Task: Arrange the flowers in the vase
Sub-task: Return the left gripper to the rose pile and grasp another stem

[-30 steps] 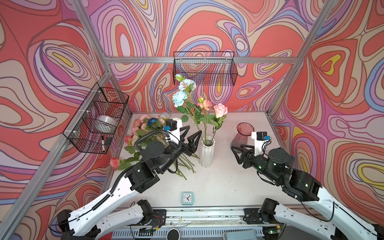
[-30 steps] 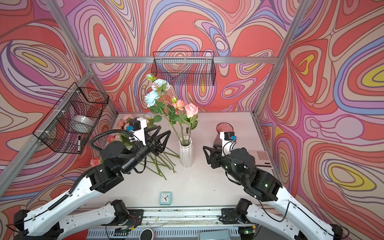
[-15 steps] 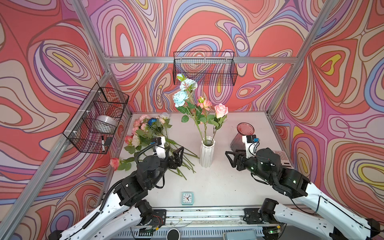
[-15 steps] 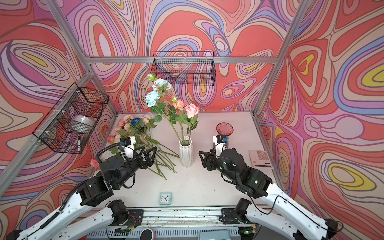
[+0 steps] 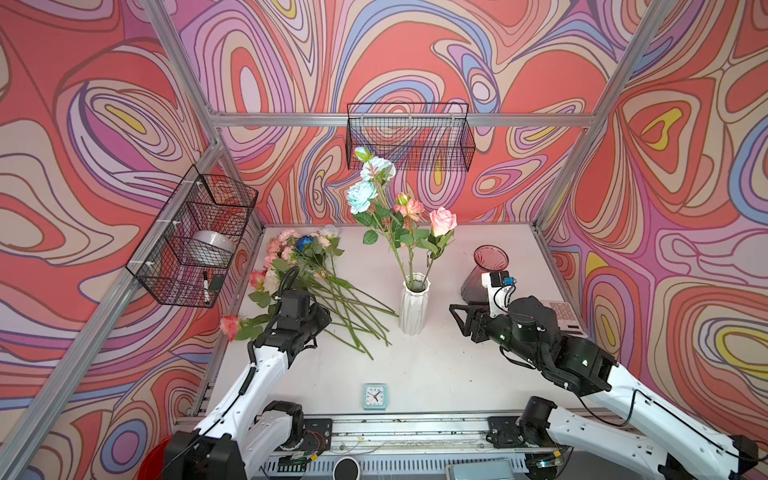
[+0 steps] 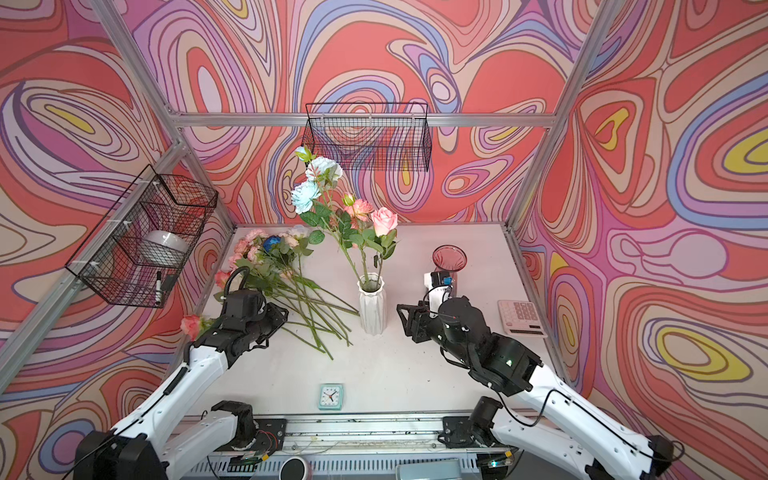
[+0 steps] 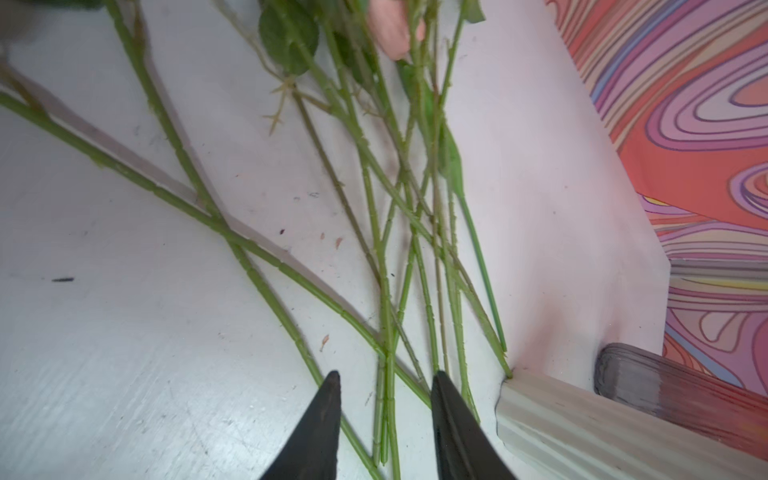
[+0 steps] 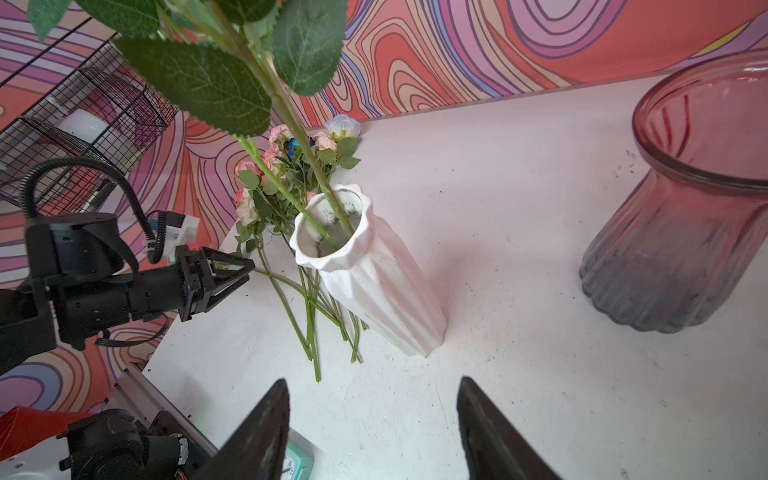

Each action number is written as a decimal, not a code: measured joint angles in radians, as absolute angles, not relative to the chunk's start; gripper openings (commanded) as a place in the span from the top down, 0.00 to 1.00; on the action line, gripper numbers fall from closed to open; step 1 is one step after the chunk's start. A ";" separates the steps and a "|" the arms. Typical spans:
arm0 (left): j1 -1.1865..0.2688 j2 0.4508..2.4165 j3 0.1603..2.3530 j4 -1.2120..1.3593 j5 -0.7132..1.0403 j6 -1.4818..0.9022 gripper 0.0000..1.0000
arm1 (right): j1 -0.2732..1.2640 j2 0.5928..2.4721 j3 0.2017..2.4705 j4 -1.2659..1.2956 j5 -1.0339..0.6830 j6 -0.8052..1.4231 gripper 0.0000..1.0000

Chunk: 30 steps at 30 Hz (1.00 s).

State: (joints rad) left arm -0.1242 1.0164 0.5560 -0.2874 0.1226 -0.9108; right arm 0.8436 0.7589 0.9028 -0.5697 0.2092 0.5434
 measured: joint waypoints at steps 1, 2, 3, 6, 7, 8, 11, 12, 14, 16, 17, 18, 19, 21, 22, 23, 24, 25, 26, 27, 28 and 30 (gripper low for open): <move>-0.110 1.035 0.546 -0.283 0.129 -0.923 0.64 | 0.844 0.754 0.903 -0.569 0.209 0.544 0.34; -0.098 1.053 0.538 -0.279 0.132 -0.934 0.67 | 0.844 0.749 0.903 -0.569 0.210 0.544 0.34; -0.088 1.070 0.532 -0.272 0.133 -0.942 0.68 | 0.844 0.748 0.903 -0.569 0.210 0.544 0.35; -0.059 1.114 0.515 -0.223 0.136 -0.960 0.68 | 0.844 0.748 0.903 -0.570 0.211 0.543 0.35; -0.048 1.128 0.505 -0.206 0.139 -0.963 0.69 | 0.844 0.749 0.903 -0.569 0.212 0.543 0.35; -0.041 1.139 0.499 -0.197 0.138 -0.966 0.70 | 0.844 0.749 0.903 -0.570 0.212 0.543 0.35; -0.026 1.189 0.495 -0.182 0.131 -0.966 0.71 | 0.844 0.747 0.903 -0.570 0.213 0.543 0.35; -0.025 1.200 0.495 -0.178 0.127 -0.966 0.70 | 0.844 0.747 0.903 -0.570 0.214 0.543 0.35; -0.024 1.214 0.495 -0.171 0.118 -0.969 0.69 | 0.844 0.746 0.903 -0.570 0.218 0.543 0.35; -0.019 1.221 0.492 -0.145 0.113 -0.974 0.70 | 0.844 0.744 0.903 -0.570 0.220 0.542 0.35; -0.018 1.227 0.492 -0.131 0.112 -0.977 0.70 | 0.844 0.744 0.903 -0.570 0.221 0.541 0.35; -0.018 1.236 0.492 -0.113 0.114 -0.979 0.71 | 0.844 0.744 0.903 -0.570 0.220 0.541 0.35; -0.018 1.248 0.492 -0.094 0.119 -0.981 0.71 | 0.844 0.744 0.903 -0.570 0.221 0.540 0.35; -0.018 1.275 0.492 -0.061 0.134 -0.989 0.72 | 0.844 0.744 0.903 -0.570 0.220 0.540 0.35; -0.018 1.283 0.492 -0.052 0.139 -0.991 0.72 | 0.844 0.744 0.903 -0.570 0.221 0.540 0.35; -0.018 1.292 0.492 -0.039 0.145 -0.995 0.73 | 0.844 0.744 0.903 -0.570 0.221 0.540 0.35; -0.018 1.299 0.492 -0.027 0.152 -0.998 0.73 | 0.844 0.744 0.903 -0.570 0.221 0.540 0.35; -0.018 1.308 0.492 -0.016 0.158 -1.000 0.73 | 0.844 0.744 0.903 -0.570 0.221 0.540 0.35; -0.018 1.318 0.492 -0.005 0.162 -1.001 0.74 | 0.844 0.743 0.903 -0.570 0.222 0.540 0.35; -0.018 1.329 0.492 0.004 0.165 -1.004 0.74 | 0.844 0.743 0.903 -0.570 0.223 0.540 0.35; -0.018 1.338 0.492 0.011 0.167 -1.007 0.75 | 0.844 0.742 0.903 -0.570 0.224 0.540 0.35; -0.018 1.360 0.492 0.027 0.168 -1.015 0.76 | 0.844 0.742 0.903 -0.570 0.228 0.540 0.35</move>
State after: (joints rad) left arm -0.0177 1.3602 0.4915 0.0273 0.1680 -1.0149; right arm 0.8436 0.7418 0.9028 -0.5705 0.2276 0.5404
